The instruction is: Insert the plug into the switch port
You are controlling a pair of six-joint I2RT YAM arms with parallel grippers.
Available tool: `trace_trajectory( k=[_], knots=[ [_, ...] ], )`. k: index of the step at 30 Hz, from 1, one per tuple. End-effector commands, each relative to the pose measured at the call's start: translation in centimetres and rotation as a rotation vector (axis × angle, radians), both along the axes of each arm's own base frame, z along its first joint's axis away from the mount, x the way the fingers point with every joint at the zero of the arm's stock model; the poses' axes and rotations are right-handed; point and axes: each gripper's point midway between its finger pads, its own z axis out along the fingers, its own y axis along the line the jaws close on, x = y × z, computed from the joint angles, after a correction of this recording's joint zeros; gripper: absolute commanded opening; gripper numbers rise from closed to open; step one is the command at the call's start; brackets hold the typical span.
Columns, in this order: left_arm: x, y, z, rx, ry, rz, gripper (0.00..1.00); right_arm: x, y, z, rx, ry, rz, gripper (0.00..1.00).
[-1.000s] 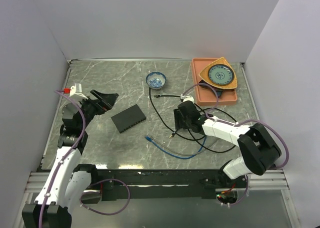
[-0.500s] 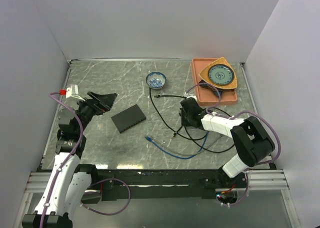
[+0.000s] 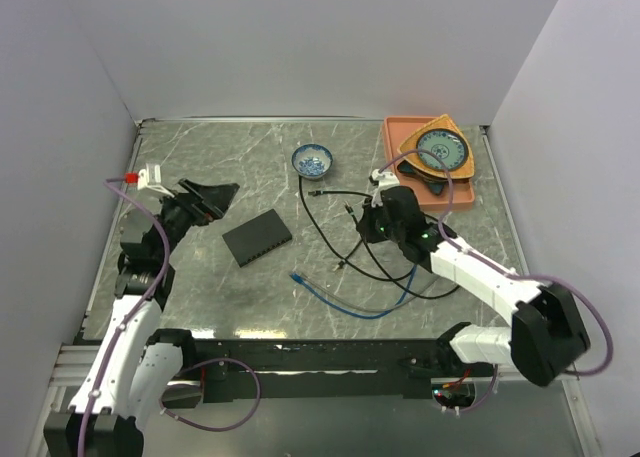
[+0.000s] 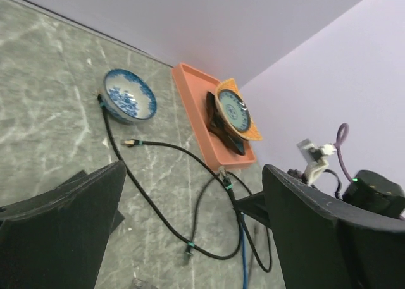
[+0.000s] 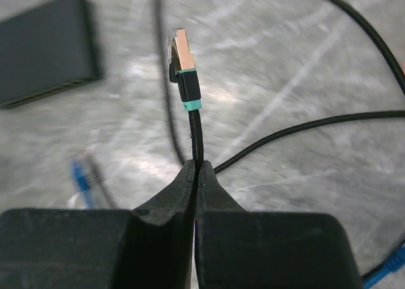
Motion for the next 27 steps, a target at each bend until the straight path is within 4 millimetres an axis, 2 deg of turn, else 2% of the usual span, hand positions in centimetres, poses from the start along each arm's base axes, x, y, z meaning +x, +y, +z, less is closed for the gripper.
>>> trace_trajectory(
  k=[1,2,3,5,6,7,8,9,10,11,13,18,27],
  knots=[
    [0.2,-2.0,0.6,-0.073,-0.015,-0.127,0.96,-1.9,3.3,4.7,0.119,-0.113,0.227,0.0],
    [0.3,-3.0,0.0,-0.094,0.014,-0.184,0.96,-2.4,3.8,5.4,0.143,-0.127,0.257,0.0],
    [0.1,-3.7,0.6,-0.099,-0.016,-0.222,0.96,-3.2,4.5,5.9,0.174,-0.128,0.304,0.0],
    [0.4,-5.0,0.0,-0.106,0.003,-0.271,0.96,-3.9,5.4,6.9,0.219,-0.155,0.35,0.0],
    [0.0,-6.4,0.4,-0.098,-0.005,-0.315,0.96,-4.9,6.1,7.2,0.249,-0.147,0.402,0.0],
    [0.0,-7.2,0.3,-0.089,0.004,-0.332,0.96,-5.0,6.7,8.1,0.283,-0.173,0.431,0.0],
    [0.6,-7.9,0.7,-0.062,-0.007,-0.33,0.96,-5.4,7.1,8.3,0.301,-0.168,0.463,0.0],
    [0.1,-9.5,0.3,-0.044,0.016,-0.371,0.96,-6.2,7.7,8.7,0.329,-0.155,0.512,0.0],
    [0.4,-10.3,-0.2,-0.027,0.033,-0.386,0.96,-6.3,8.1,9.2,0.346,-0.156,0.529,0.0],
    [0.5,-10.9,0.4,-0.008,0.015,-0.397,0.98,-6.5,8.4,9.4,0.363,-0.147,0.545,0.0],
    [0.1,-12.8,0.0,0.008,0.026,-0.456,0.99,-7.0,8.9,9.9,0.391,-0.14,0.583,0.0],
    [-0.8,-15.1,0.3,0.015,0.003,-0.544,0.87,-7.2,9.3,11.2,0.425,-0.149,0.603,0.0],
    [-1.3,-18.0,-0.9,0.089,0.007,-0.629,0.63,-7.5,9.3,12.4,0.457,-0.17,0.605,0.0]
  ],
)
